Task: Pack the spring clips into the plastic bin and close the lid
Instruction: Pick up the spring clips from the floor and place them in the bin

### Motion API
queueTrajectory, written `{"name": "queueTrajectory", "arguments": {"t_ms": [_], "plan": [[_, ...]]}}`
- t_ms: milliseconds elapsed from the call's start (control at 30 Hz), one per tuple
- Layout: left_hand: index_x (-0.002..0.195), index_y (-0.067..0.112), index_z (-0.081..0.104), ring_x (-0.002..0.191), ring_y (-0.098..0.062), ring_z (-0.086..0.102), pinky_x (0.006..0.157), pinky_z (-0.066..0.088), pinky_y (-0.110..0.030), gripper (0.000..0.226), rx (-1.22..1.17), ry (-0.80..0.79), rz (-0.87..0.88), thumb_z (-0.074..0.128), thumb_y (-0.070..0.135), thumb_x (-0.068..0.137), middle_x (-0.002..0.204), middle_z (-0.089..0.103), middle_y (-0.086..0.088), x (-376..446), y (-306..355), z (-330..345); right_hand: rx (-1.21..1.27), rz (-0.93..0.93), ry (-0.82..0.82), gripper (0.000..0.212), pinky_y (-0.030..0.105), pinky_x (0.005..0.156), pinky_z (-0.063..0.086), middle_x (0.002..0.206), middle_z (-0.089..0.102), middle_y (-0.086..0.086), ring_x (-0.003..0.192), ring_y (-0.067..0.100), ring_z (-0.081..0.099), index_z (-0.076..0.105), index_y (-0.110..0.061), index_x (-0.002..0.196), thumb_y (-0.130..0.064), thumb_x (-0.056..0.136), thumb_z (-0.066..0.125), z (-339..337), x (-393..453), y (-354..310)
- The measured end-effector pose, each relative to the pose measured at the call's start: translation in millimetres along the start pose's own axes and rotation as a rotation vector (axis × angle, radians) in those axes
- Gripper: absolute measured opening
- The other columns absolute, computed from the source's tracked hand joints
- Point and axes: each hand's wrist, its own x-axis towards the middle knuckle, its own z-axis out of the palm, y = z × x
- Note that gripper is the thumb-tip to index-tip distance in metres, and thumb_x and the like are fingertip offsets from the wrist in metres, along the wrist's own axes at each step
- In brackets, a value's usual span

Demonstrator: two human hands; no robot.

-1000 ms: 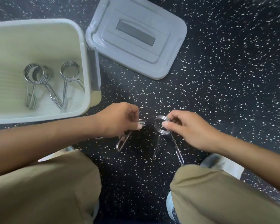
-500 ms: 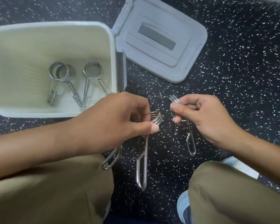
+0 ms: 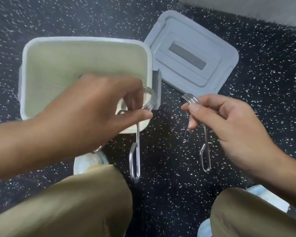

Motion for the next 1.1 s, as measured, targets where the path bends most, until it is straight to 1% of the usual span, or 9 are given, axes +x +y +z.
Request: {"name": "queueTrajectory", "arguments": {"t_ms": [67, 133, 167, 300, 467, 633, 867, 967, 1100], "plan": [[0.078, 0.031, 0.058, 0.058, 0.019, 0.052, 0.049, 0.026, -0.011, 0.020, 0.071, 0.044, -0.036, 0.065, 0.049, 0.084, 0.074, 0.050, 0.053, 1.3, -13.9, -7.5, -0.007, 0.008, -0.060, 0.014, 0.008, 0.083, 0.047, 0.080, 0.079, -0.003, 0.093, 0.008, 0.073, 0.075, -0.022, 0.089, -0.021, 0.094, 0.061, 6.5, -0.7, -9.0], [0.078, 0.030, 0.060, 0.047, 0.005, 0.048, 0.049, 0.029, -0.019, 0.020, 0.143, 0.096, -0.087, 0.066, 0.048, 0.083, 0.057, 0.057, 0.028, 1.8, -32.2, -14.6, -0.043, 0.015, -0.091, 0.014, 0.012, 0.086, 0.046, 0.083, 0.081, -0.010, 0.093, 0.002, 0.073, 0.074, -0.023, 0.096, -0.019, 0.095, 0.061, 13.7, -1.0, -15.4], [0.078, 0.028, 0.062, 0.047, 0.005, 0.043, 0.050, 0.031, -0.020, 0.020, 0.183, 0.112, -0.114, 0.067, 0.047, 0.083, 0.049, 0.050, 0.019, 2.8, -42.1, -18.1, -0.055, 0.019, -0.095, 0.013, 0.015, 0.088, 0.045, 0.084, 0.081, -0.012, 0.093, 0.000, 0.073, 0.074, -0.024, 0.097, -0.021, 0.094, 0.061, 17.5, -1.0, -17.5], [0.079, 0.025, 0.064, 0.054, 0.002, 0.046, 0.056, 0.048, -0.034, 0.021, 0.322, 0.128, -0.176, 0.068, 0.044, 0.087, 0.062, 0.057, 0.017, 9.1, -84.5, -31.9, -0.067, 0.028, -0.110, 0.009, 0.019, 0.089, 0.046, 0.085, 0.081, -0.016, 0.091, -0.002, 0.075, 0.072, -0.024, 0.096, -0.024, 0.094, 0.064, 32.2, 1.5, -24.0], [0.075, 0.019, 0.066, 0.050, -0.020, 0.051, 0.055, 0.042, -0.031, 0.023, 0.439, 0.118, -0.218, 0.072, 0.038, 0.086, 0.064, 0.067, -0.004, 23.7, -130.5, -21.3, -0.063, 0.008, -0.075, 0.008, 0.001, 0.075, 0.047, 0.079, 0.081, -0.018, 0.083, -0.006, 0.075, 0.069, -0.029, 0.087, -0.023, 0.091, 0.067, 42.3, 2.0, -27.5], [0.069, 0.019, 0.058, 0.054, -0.027, 0.055, 0.051, 0.042, -0.030, 0.025, 0.519, 0.028, -0.260, 0.065, 0.033, 0.089, 0.057, 0.058, -0.003, 31.8, -154.0, 10.2, -0.063, 0.011, -0.059, 0.003, 0.005, 0.076, 0.051, 0.078, 0.081, -0.013, 0.082, -0.001, 0.076, 0.071, -0.025, 0.087, -0.021, 0.087, 0.071, 49.1, 3.1, -26.9], [0.085, 0.009, 0.057, 0.069, -0.040, 0.062, 0.051, 0.027, -0.032, 0.022, 0.701, 0.005, -0.232, 0.056, 0.029, 0.095, 0.087, 0.070, -0.019, 35.1, -167.5, 32.6, -0.153, -0.061, -0.103, 0.024, 0.008, 0.076, 0.052, 0.079, 0.081, -0.017, 0.081, -0.005, 0.075, 0.072, -0.019, 0.104, -0.031, 0.084, 0.071, 54.8, 8.4, -40.3], [0.085, 0.010, 0.056, 0.063, -0.034, 0.048, 0.054, 0.034, -0.033, 0.022, 0.660, 0.034, -0.261, 0.058, 0.031, 0.093, 0.087, 0.069, -0.018, 38.1, -173.4, 31.6, -0.197, -0.101, -0.139, 0.020, 0.016, 0.079, 0.056, 0.081, 0.081, -0.016, 0.082, -0.002, 0.075, 0.069, -0.022, 0.103, -0.032, 0.086, 0.069, 55.7, 15.4, -51.3], [0.085, 0.012, 0.055, 0.062, -0.033, 0.046, 0.054, 0.033, -0.033, 0.019, 0.649, 0.050, -0.251, 0.059, 0.031, 0.091, 0.085, 0.069, -0.016, 36.7, -177.7, 32.0, -0.315, -0.141, -0.198, 0.026, 0.038, 0.084, 0.060, 0.090, 0.080, -0.015, 0.088, 0.006, 0.076, 0.066, -0.029, 0.105, -0.040, 0.081, 0.067, 59.5, 28.5, -67.8]]}}
